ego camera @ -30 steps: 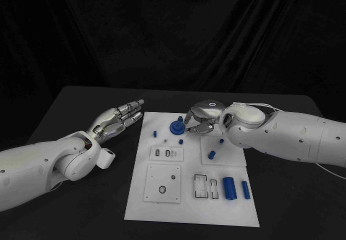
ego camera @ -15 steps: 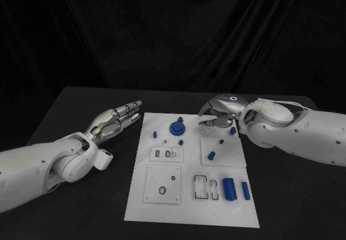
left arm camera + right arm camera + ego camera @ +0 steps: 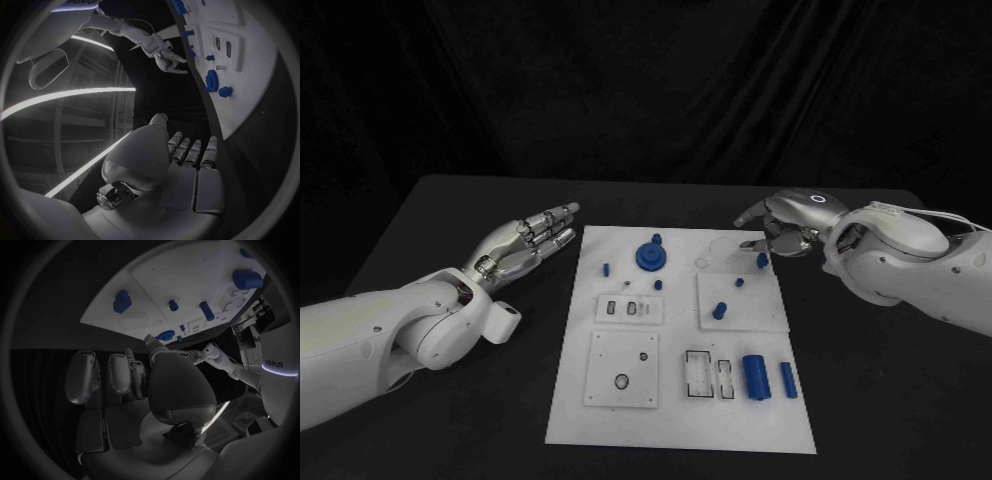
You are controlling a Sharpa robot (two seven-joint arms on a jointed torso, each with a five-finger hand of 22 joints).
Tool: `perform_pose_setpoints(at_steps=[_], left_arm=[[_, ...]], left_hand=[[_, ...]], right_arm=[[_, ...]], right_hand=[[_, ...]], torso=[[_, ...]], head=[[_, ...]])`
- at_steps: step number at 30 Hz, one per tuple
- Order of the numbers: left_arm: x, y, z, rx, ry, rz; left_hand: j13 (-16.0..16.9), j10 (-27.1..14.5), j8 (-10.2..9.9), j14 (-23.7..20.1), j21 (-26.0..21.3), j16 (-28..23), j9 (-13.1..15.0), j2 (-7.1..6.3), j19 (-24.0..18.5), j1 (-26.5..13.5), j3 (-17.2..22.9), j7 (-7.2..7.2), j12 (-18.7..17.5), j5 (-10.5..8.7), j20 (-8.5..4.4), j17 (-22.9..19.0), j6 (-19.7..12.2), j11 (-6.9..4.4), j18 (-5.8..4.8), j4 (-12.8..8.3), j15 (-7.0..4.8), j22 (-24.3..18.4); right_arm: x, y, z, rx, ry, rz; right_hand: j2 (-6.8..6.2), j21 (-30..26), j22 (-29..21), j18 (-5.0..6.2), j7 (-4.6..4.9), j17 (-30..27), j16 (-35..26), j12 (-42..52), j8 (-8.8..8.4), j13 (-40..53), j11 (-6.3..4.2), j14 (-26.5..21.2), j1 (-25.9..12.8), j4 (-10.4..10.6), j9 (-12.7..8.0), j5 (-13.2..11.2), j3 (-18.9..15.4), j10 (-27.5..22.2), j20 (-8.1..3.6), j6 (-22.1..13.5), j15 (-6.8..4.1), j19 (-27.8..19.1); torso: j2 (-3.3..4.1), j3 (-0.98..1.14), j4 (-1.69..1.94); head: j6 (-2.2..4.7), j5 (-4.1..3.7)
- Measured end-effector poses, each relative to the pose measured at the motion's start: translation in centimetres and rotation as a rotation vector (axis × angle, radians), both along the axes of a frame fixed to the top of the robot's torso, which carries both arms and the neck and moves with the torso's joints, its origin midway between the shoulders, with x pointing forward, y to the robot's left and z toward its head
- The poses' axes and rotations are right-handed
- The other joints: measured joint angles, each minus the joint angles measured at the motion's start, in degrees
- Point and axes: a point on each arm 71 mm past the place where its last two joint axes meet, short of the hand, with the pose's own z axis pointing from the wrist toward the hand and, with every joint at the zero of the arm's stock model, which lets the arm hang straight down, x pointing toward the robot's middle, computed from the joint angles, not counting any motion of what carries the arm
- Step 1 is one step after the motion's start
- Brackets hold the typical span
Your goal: Assemble the parts on the task board
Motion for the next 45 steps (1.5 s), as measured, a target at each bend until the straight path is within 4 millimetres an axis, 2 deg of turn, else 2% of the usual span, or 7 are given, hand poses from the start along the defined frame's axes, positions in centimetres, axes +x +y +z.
perform_pose_setpoints(at_steps=[7, 14, 20, 30, 45], left_arm=[[0.0, 0.0, 0.0, 0.0, 0.0, 0.001], [0.0, -0.1, 0.0, 0.001, 0.002, -0.001], [0.1, 0.0, 0.0, 0.002, 0.003, 0.001], [0.1, 0.1, -0.1, 0.005, 0.004, 0.004], [0.2, 0.2, -0.2, 0.007, 0.008, 0.005]], left_hand=[[0.0, 0.0, 0.0, 0.0, 0.0, 0.0, 0.0, 0.0, 0.0, 0.0, 0.0, 0.0, 0.0, 0.0, 0.0, 0.0, 0.0, 0.0, 0.0, 0.0, 0.0, 0.0], [0.0, 0.0, 0.0, 0.0, 0.0, 0.0, -0.01, -0.22, 0.0, 0.22, 0.0, -0.21, 0.0, 0.0, 0.0, 0.0, 0.21, 0.0, 0.0, 0.0, 0.0, 0.0], [-0.01, 0.0, 0.0, 0.0, 0.0, 0.0, -0.01, -0.22, 0.0, 0.22, 0.16, -0.2, 0.0, 0.0, 0.0, 0.0, 0.2, 0.0, 0.0, -0.16, 0.0, 0.0], [-0.01, 0.0, 0.0, 0.0, 0.0, 0.0, -0.02, -0.22, 0.0, 0.22, 0.16, -0.2, 0.0, 0.0, 0.0, 0.0, 0.2, 0.0, 0.0, -0.16, 0.0, 0.0], [-0.02, 0.0, 0.0, -0.01, 0.0, 0.0, 0.03, -0.22, 0.0, 0.22, 0.16, -0.2, 0.0, 0.0, 0.0, 0.0, 0.2, 0.0, 0.0, -0.16, 0.0, 0.0]], right_arm=[[-0.7, -1.9, -0.9, 0.01, 0.001, -0.041], [-1.2, -3.2, -1.7, 0.015, 0.005, -0.068], [-1.6, -4.0, -2.2, 0.02, 0.005, -0.082], [-2.0, -4.5, -2.7, 0.024, 0.006, -0.089], [-2.2, -4.4, -3.7, 0.022, 0.025, -0.078]], right_hand=[[-0.02, 2.37, 0.0, 0.0, -0.06, 1.49, 2.24, 1.28, 0.0, 0.0, -0.28, 0.04, 0.47, -0.13, -0.17, 0.46, -0.13, 0.1, -0.03, -0.06, -0.38, 0.4], [-0.22, 2.47, -0.01, -0.01, 0.27, 1.61, 2.49, 1.28, 0.0, -0.01, -0.28, -0.08, 0.67, -0.02, -0.38, 0.46, -0.42, 0.1, -0.2, -0.39, -0.5, 0.58], [-0.22, 3.91, -0.01, 0.0, 0.55, 2.68, 4.16, 2.69, 0.0, -0.02, -0.28, -0.08, 0.67, 0.51, -0.38, 0.0, -0.94, 0.1, -0.2, -0.67, -0.5, 0.57], [-1.24, 4.87, -0.01, -0.01, 1.3, 2.81, 5.53, 4.22, 0.51, -0.02, -0.27, -0.08, -0.36, 2.8, -0.28, -3.42, -1.95, 0.1, -0.2, 0.08, -0.5, 0.57], [-2.09, 4.86, 0.03, -0.02, 1.09, 2.8, 5.77, 4.94, 0.51, -0.03, -0.27, -0.08, 1.53, 2.85, -0.14, -3.53, -1.68, 0.1, -0.2, 0.29, -0.5, 0.57]], torso=[[-0.03, 0.01, -0.02], [-0.08, 0.0, -0.03], [-0.09, -0.01, -0.02], [-0.09, -0.01, -0.02], [-0.09, -0.01, -0.03]], head=[[0.07, 0.05], [-0.23, -0.03], [-0.43, 0.23], [-0.57, 0.36], [-0.58, 0.17]])
